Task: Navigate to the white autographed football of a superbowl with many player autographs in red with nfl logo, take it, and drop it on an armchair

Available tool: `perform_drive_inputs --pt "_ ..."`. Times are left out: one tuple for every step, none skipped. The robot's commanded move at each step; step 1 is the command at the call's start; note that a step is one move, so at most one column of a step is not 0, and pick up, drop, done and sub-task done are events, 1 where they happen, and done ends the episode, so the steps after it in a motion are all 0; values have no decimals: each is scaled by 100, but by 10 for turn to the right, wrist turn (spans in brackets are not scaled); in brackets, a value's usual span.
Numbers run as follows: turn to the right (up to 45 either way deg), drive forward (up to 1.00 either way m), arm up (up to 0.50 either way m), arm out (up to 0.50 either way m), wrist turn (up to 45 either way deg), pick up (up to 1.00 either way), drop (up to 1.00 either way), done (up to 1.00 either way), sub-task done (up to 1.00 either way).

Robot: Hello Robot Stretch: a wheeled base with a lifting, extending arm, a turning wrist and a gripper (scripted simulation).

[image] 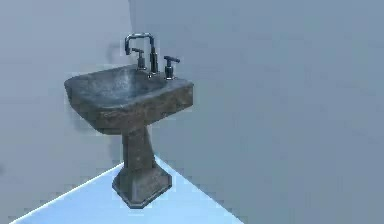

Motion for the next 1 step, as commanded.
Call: perform_drive_inputs --pt "450 0 0 0 0 0 0 0 0"
